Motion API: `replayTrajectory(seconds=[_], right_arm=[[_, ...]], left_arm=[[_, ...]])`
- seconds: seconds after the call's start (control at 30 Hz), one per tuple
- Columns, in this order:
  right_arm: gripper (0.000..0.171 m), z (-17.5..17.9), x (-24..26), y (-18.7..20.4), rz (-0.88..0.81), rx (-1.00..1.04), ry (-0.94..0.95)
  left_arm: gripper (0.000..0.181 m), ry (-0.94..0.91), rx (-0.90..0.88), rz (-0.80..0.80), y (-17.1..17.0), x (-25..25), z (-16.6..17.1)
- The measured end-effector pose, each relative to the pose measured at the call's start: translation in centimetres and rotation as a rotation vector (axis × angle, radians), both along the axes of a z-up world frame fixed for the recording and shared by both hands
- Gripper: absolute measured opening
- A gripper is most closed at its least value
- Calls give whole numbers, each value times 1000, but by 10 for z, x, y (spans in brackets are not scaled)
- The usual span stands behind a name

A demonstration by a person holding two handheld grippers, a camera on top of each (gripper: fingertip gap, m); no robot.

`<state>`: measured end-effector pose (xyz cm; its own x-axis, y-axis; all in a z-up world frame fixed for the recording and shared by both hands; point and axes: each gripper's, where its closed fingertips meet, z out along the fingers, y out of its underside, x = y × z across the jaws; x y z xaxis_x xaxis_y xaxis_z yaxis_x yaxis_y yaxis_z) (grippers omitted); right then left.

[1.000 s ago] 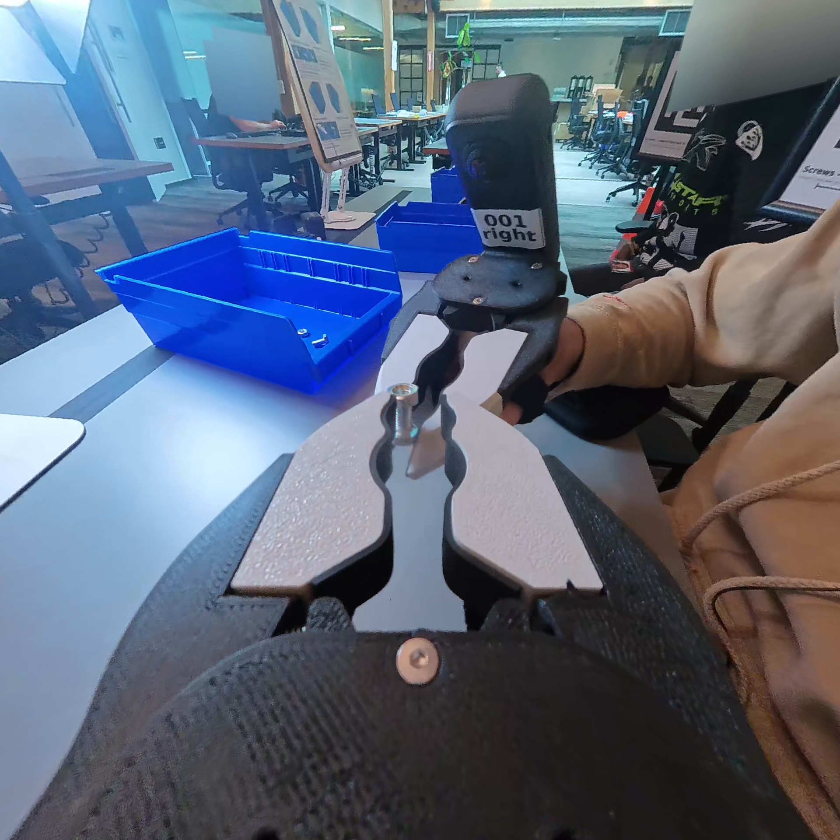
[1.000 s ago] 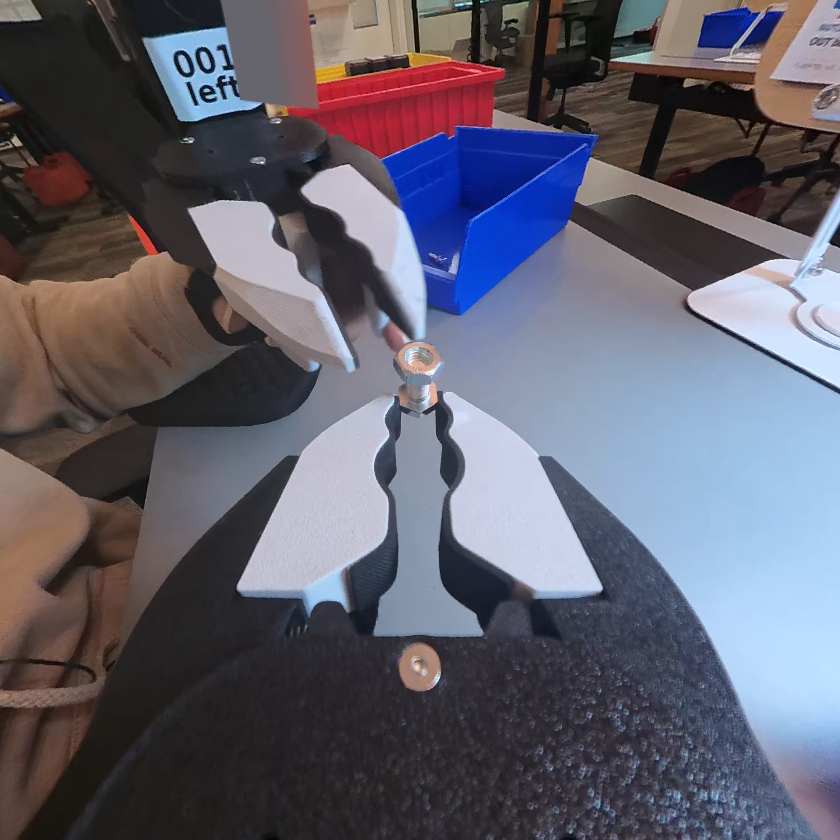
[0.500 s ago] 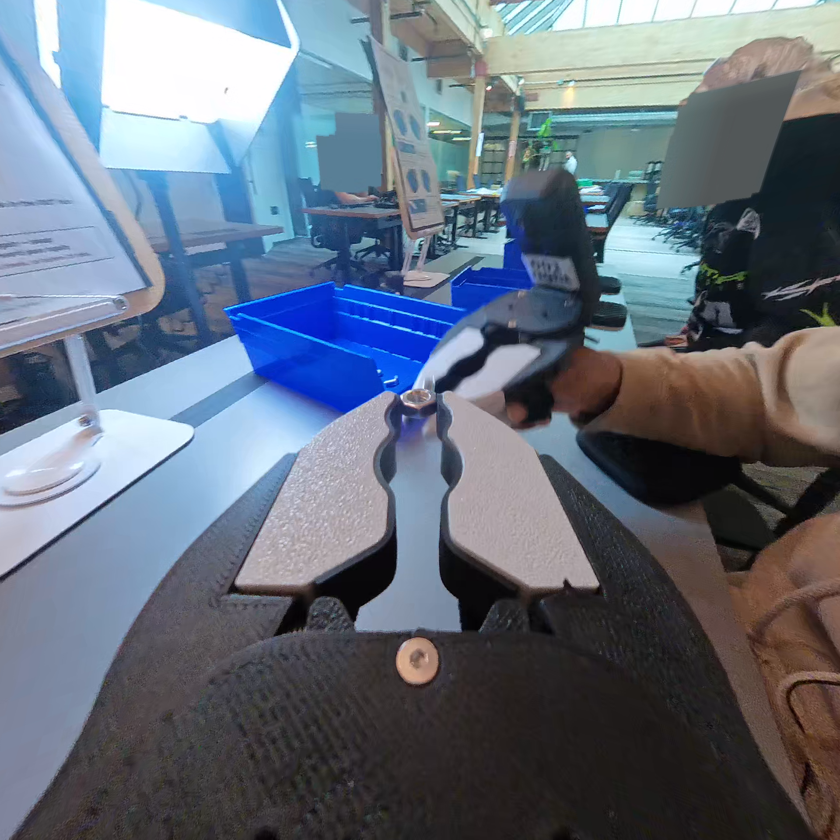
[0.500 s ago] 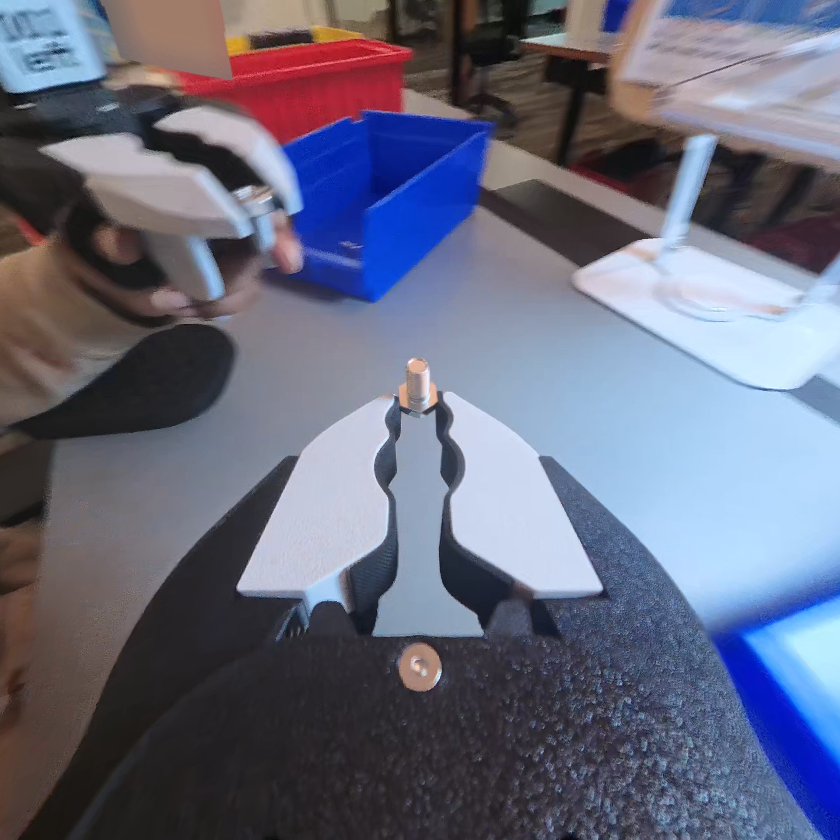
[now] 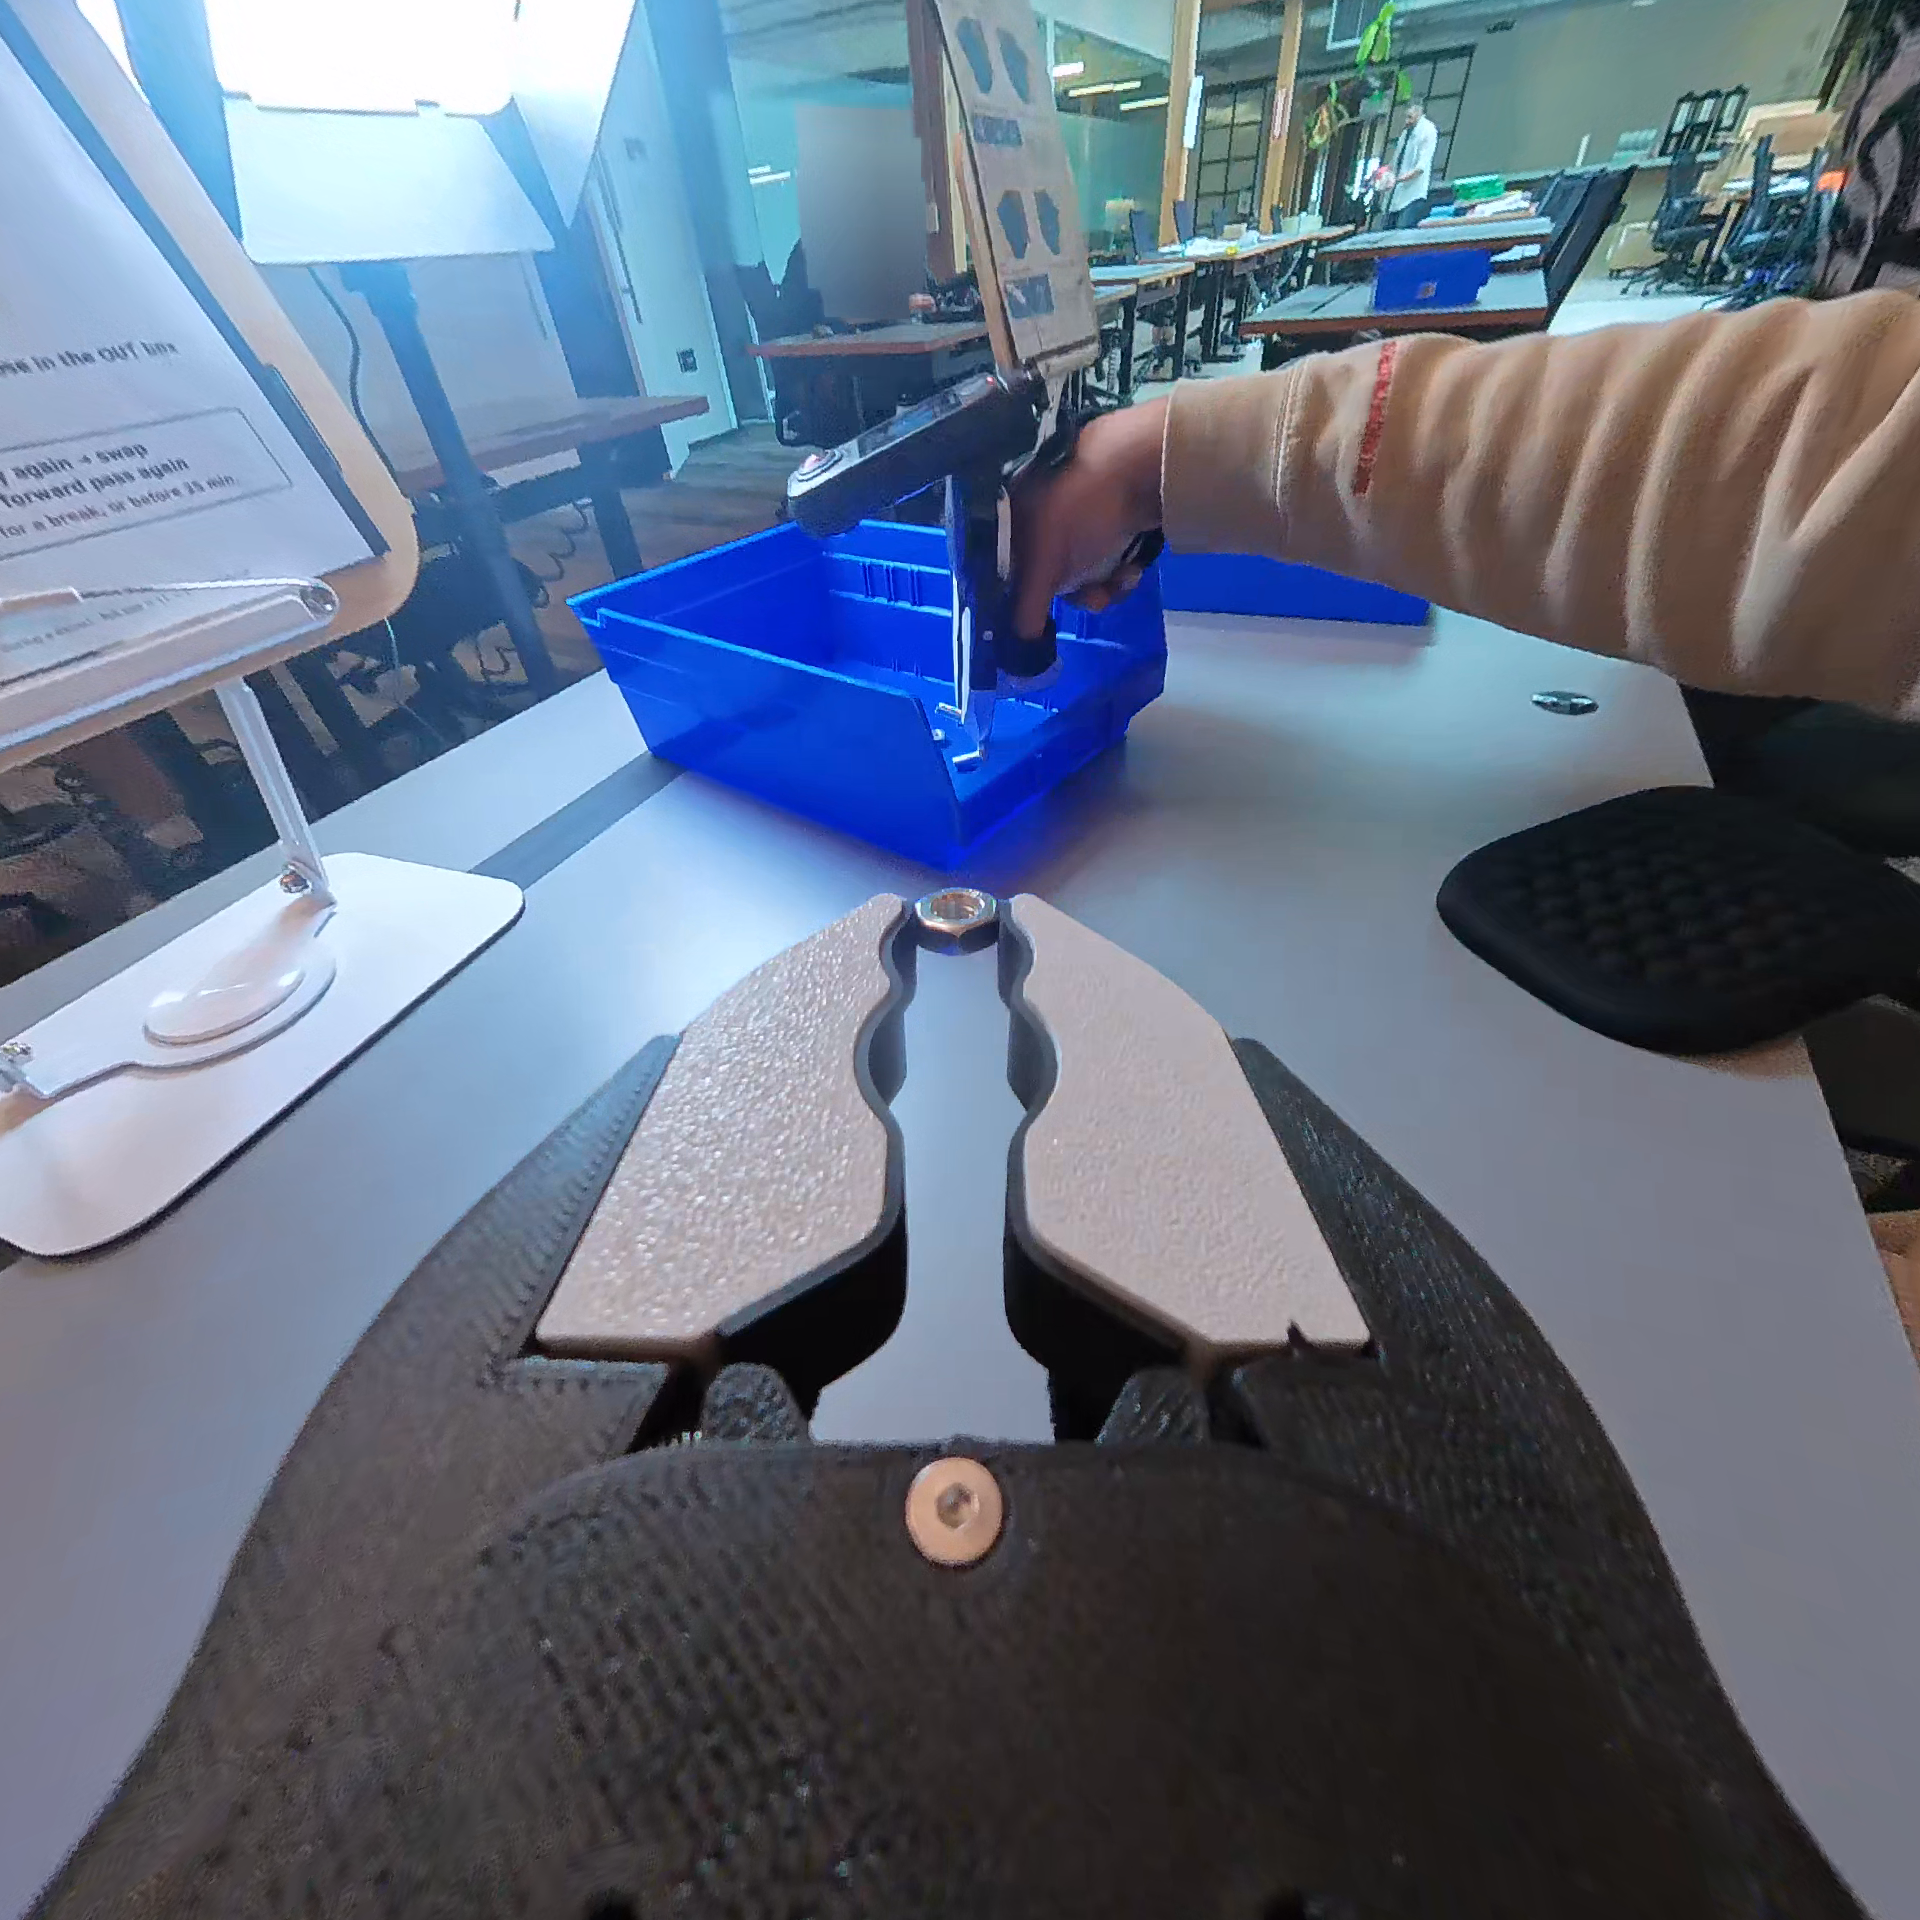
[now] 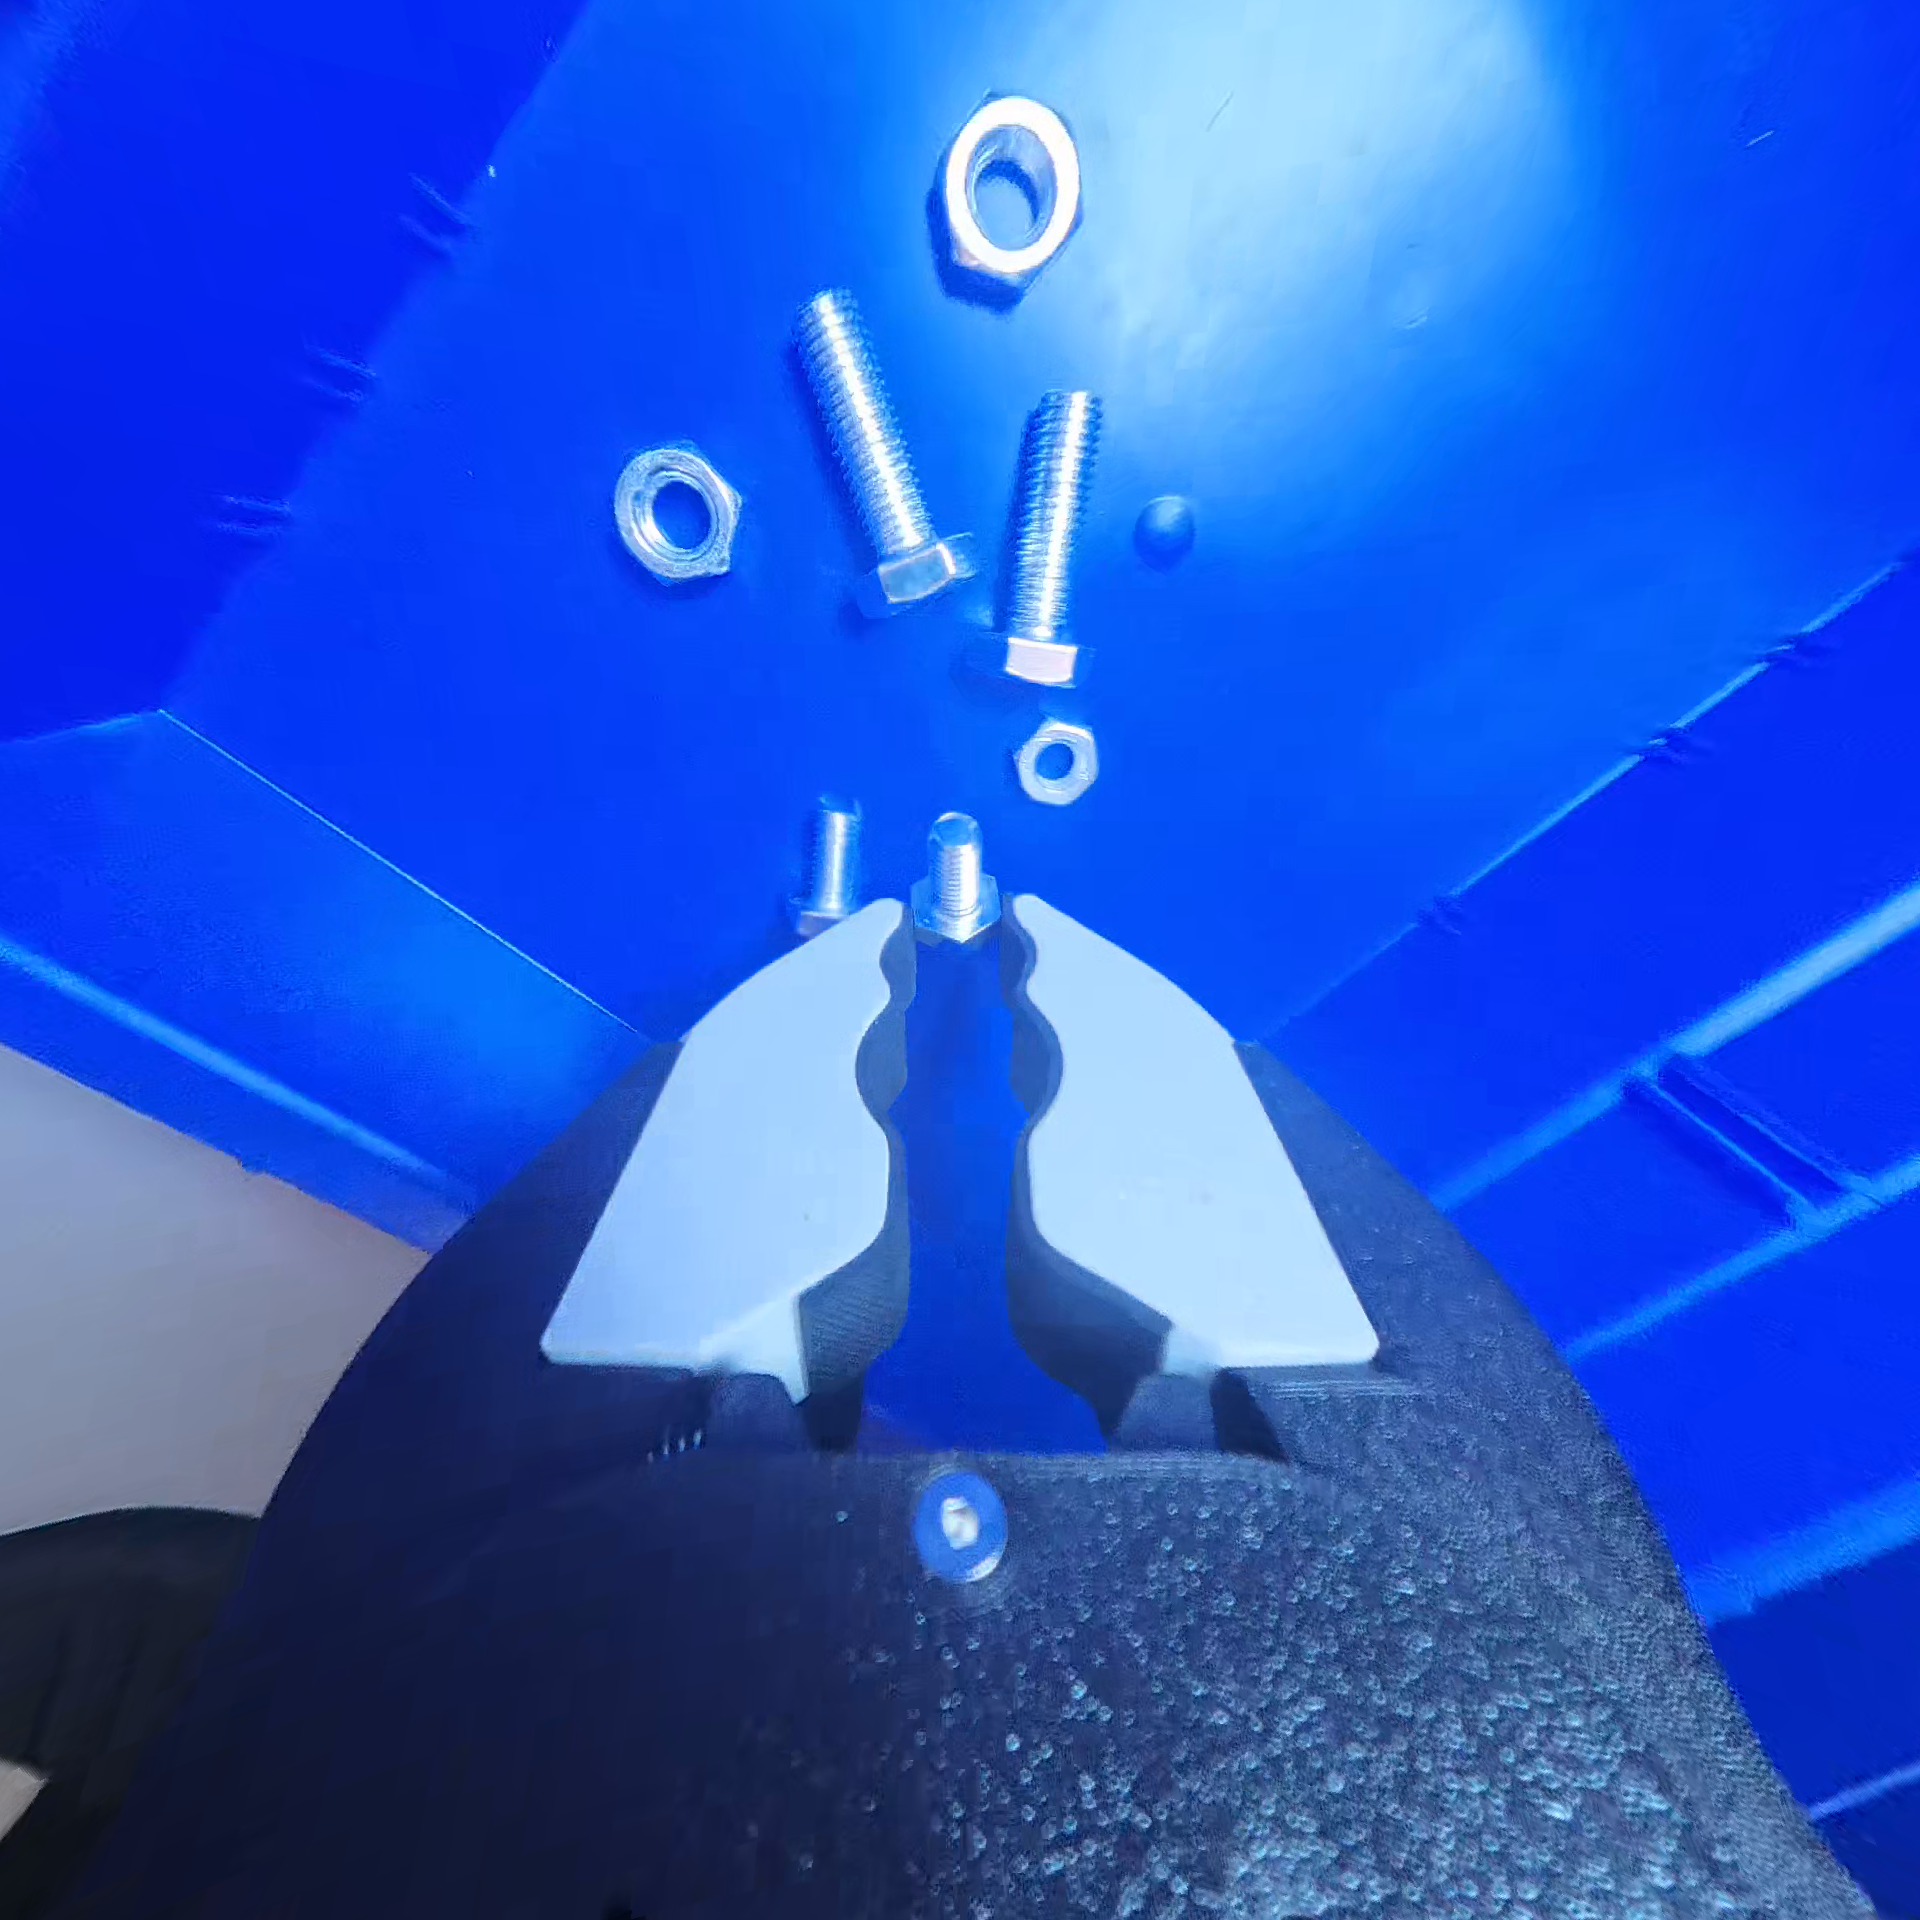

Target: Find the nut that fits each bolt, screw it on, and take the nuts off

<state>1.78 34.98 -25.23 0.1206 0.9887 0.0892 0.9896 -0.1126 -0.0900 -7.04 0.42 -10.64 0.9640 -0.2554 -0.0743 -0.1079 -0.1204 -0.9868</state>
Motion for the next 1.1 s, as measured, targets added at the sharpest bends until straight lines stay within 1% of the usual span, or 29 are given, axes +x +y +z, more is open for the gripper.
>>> replayTrajectory(seconds=[0.07,0.23,0.3,0.37,0.4,0.43,0.47,0.53,0.6,0.63,0.7,0.8,0.93,0.97,1.1], right_arm=[[17,-8,0,-3,-13,-40,-25],[22,-5,-5,-4,-15,-55,8],[23,8,-12,-7,-1,-35,71],[25,36,-29,-18,42,15,212],[26,54,-41,-32,82,23,318],[26,75,-54,-55,129,3,440],[27,96,-65,-86,176,-47,565],[29,135,-78,-159,272,-208,793],[30,161,-82,-224,343,-325,957],[30,166,-82,-250,365,-355,998],[30,161,-82,-290,396,-372,1011],[31,138,-88,-324,403,-361,958],[30,111,-96,-338,394,-365,884],[26,108,-98,-339,387,-368,878],[18,102,-102,-338,373,-361,852]], left_arm=[[15,1,-22,-1,3,-1,-8],[15,-8,-49,-10,6,0,-17],[15,-4,-49,-9,7,1,-19],[15,-2,-49,-5,9,3,-21],[15,3,-51,1,10,3,-23],[15,14,-51,11,11,3,-24],[15,32,-50,24,13,4,-26],[15,94,-51,66,16,3,-30],[15,194,-58,125,19,2,-35],[15,246,-62,161,20,1,-37],[15,322,-66,218,22,1,-39],[14,374,-75,269,23,1,-41],[14,416,-76,317,23,-2,-43],[14,428,-84,327,22,-3,-44],[15,471,-84,332,22,-4,-45]])
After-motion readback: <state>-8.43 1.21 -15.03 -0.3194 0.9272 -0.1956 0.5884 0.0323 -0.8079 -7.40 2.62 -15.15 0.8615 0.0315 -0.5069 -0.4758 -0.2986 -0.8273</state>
